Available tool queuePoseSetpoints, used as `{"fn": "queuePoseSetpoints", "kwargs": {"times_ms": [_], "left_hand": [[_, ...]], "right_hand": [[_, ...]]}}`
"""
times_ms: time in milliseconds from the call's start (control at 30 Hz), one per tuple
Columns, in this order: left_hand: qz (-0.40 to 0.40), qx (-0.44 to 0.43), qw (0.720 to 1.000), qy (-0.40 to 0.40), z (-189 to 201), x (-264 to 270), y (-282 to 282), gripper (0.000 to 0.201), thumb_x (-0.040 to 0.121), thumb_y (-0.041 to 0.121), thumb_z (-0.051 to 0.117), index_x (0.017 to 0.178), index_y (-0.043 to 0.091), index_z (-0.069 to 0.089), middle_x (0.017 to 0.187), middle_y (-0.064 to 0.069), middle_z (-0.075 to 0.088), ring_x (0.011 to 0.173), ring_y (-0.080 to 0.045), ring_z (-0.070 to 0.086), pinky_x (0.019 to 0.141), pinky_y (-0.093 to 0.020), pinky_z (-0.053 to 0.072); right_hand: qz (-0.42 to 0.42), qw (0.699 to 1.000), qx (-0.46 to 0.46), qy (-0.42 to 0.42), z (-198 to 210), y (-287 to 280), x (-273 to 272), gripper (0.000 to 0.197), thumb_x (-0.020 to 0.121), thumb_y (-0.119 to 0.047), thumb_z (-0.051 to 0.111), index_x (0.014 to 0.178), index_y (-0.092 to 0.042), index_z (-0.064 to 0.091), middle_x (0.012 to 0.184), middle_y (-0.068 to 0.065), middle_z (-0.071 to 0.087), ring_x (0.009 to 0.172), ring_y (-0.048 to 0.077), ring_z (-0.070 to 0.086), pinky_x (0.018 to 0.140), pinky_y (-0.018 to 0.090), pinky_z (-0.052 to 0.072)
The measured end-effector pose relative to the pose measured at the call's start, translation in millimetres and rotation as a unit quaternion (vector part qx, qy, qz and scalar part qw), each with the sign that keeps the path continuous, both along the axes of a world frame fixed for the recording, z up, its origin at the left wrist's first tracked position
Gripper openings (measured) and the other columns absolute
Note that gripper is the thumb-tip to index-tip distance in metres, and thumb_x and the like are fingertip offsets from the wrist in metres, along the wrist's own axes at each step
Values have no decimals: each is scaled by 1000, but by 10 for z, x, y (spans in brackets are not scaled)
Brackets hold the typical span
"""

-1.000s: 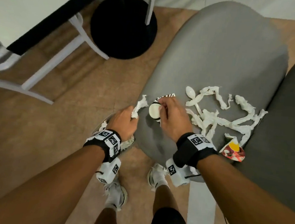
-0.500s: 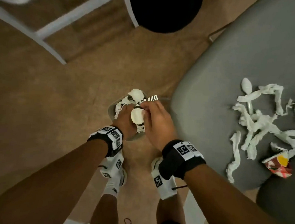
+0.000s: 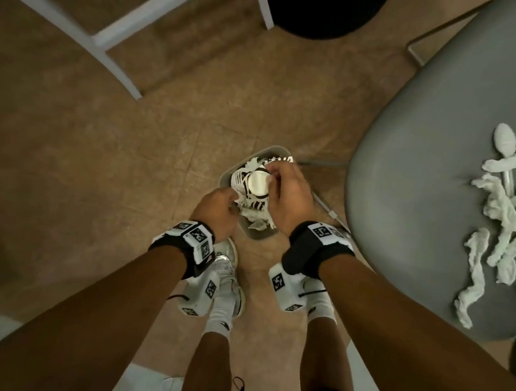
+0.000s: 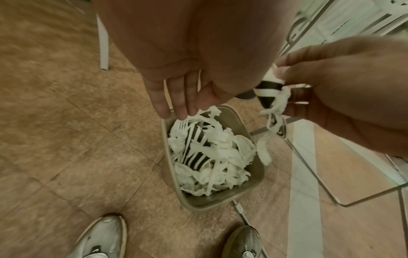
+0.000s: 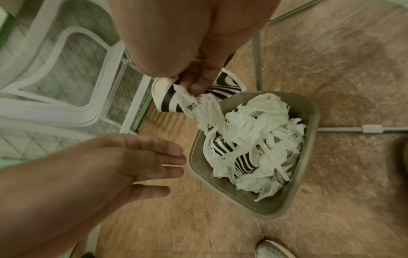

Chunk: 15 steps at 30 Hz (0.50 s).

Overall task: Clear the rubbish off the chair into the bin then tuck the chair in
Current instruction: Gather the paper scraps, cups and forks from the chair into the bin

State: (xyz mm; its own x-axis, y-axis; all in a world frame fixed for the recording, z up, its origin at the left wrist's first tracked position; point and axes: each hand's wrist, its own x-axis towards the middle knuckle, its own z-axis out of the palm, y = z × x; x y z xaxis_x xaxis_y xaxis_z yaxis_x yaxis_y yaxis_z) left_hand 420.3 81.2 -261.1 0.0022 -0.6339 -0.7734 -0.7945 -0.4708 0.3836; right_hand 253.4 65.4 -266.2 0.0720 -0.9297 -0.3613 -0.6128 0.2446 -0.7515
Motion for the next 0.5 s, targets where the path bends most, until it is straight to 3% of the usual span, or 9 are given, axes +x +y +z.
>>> {"fn": "queuePoseSetpoints", "kwargs": {"times_ms": [133,233,367,500], "left_hand": [[-9,0,1000,-9,-59,184,55,40,91,5,48,129,10,58,134,-11,59,123,-26,56,104,-40,46],[-14,-5,1000,-12,-61,218,73,39,91,5,48,128,10,59,132,-10,60,121,-25,57,102,-37,46],[-18,-20,1000,-11,73,100,26,36,92,6,49,126,10,60,130,-10,61,118,-26,58,101,-35,46],[-32,-41,999,-11,398,-179,-153,33,93,7,50,122,13,63,124,-7,65,114,-25,62,95,-29,47]], "right_hand": [[31,998,61,2,-259,97,143,30,98,-10,48,126,-10,58,122,12,58,107,28,59,95,41,46],[97,981,162,40,-298,198,82,43,97,-11,49,141,-14,51,134,12,57,116,30,59,101,37,46],[90,973,212,29,-136,248,-126,41,95,-7,48,134,-15,56,113,8,72,106,29,66,92,35,52],[77,974,214,24,244,101,-305,31,92,-16,47,119,-23,60,101,4,75,95,25,69,88,37,55]]}}
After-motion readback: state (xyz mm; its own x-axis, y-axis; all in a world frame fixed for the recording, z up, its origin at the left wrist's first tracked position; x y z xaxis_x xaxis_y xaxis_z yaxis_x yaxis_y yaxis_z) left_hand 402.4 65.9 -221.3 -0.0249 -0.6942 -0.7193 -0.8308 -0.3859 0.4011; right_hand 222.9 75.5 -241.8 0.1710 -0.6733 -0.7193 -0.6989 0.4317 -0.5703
